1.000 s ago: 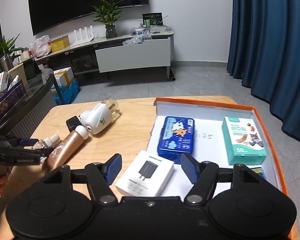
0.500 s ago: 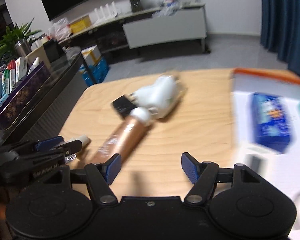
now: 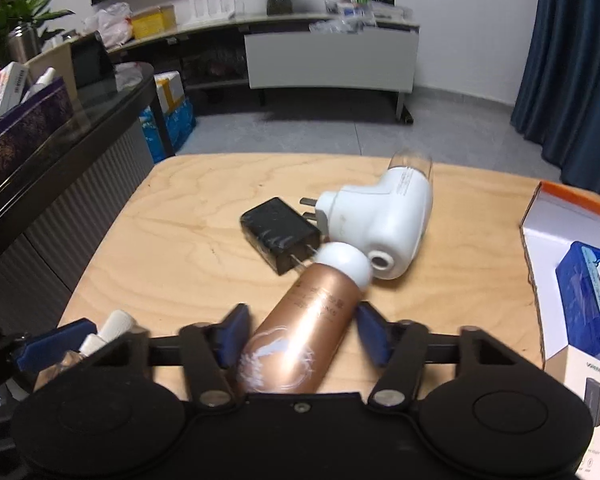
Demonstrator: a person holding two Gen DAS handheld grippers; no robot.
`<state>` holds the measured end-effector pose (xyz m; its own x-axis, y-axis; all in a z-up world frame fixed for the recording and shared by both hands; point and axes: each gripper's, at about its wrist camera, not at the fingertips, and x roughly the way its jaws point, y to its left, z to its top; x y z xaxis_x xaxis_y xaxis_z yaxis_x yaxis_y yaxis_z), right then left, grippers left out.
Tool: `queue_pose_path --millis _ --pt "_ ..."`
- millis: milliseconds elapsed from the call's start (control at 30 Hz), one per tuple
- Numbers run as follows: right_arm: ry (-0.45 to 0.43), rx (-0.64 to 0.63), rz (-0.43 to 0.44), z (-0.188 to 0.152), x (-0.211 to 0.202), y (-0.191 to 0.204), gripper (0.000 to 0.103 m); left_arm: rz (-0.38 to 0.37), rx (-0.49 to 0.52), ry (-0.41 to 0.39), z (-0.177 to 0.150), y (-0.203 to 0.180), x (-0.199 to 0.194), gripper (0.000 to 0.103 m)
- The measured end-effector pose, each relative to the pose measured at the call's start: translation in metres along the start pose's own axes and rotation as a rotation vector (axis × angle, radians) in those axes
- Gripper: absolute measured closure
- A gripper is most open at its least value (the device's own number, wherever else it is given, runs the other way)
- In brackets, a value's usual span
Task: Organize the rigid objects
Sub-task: 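Grasp the glass perfume bottle with left gripper while right grasps the tan lotion bottle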
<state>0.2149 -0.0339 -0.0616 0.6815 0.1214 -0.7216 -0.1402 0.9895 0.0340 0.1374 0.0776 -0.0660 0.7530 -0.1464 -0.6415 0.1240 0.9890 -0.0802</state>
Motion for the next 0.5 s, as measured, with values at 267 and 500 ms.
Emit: queue_pose_path --millis 267,500 --pt "0.003 -0.029 0.042 -0.014 -0.015 -0.023 0.054 0.043 0.061 -0.001 -0.009 -0.012 -0.007 0.042" --pt "-0.02 -0.026 0.026 -0.014 -0.014 -0.019 0.057 0.079 0.073 -0.011 -0.015 -0.017 -0.012 0.054"
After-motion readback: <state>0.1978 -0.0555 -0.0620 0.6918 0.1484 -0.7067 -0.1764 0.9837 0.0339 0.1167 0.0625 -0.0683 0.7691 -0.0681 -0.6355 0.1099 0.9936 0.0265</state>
